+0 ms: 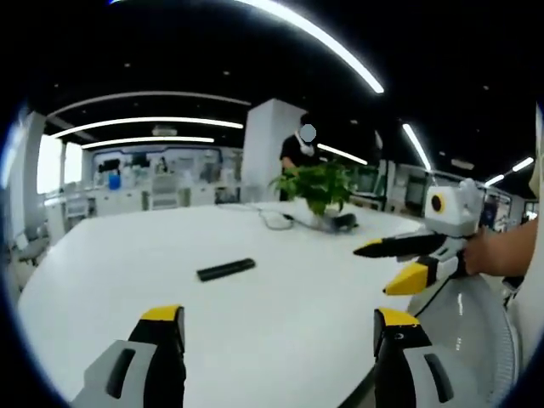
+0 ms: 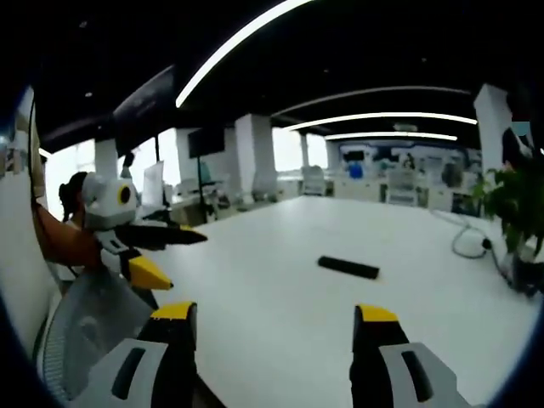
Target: Press the specified remote control buttons in sequence, fully releasing each button before pressing the next.
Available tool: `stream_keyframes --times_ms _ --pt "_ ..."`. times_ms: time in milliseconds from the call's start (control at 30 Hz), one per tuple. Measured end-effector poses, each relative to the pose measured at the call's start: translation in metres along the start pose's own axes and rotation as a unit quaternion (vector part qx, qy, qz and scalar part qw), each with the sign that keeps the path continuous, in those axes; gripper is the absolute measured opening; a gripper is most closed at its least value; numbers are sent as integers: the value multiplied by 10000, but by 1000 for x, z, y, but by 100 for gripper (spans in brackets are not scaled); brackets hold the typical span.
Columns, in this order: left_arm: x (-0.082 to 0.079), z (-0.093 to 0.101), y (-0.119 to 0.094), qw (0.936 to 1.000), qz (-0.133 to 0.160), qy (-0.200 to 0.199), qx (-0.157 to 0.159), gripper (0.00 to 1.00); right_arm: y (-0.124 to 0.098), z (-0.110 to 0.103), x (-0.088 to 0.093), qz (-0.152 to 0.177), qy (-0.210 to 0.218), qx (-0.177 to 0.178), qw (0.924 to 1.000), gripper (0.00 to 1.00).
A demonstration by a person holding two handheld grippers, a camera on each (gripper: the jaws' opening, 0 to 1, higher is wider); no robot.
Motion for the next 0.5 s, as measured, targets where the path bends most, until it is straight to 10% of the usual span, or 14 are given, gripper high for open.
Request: stream_keyframes --times_ms 500 --pt "0 1 0 10000 -3 -13 0 95 0 0 0 4 -14 -9 10000 73"
Point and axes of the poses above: the point that each gripper's makers call its tool centre point, and the gripper's own axes: y roughly forward along the fingers, z roughly to its right, x roughly out of its underside, the point moved 4 cm from there along -y, roughly backward along the fingers, and after that the axes turned 15 degrees about -y, right-handed, at the moved point
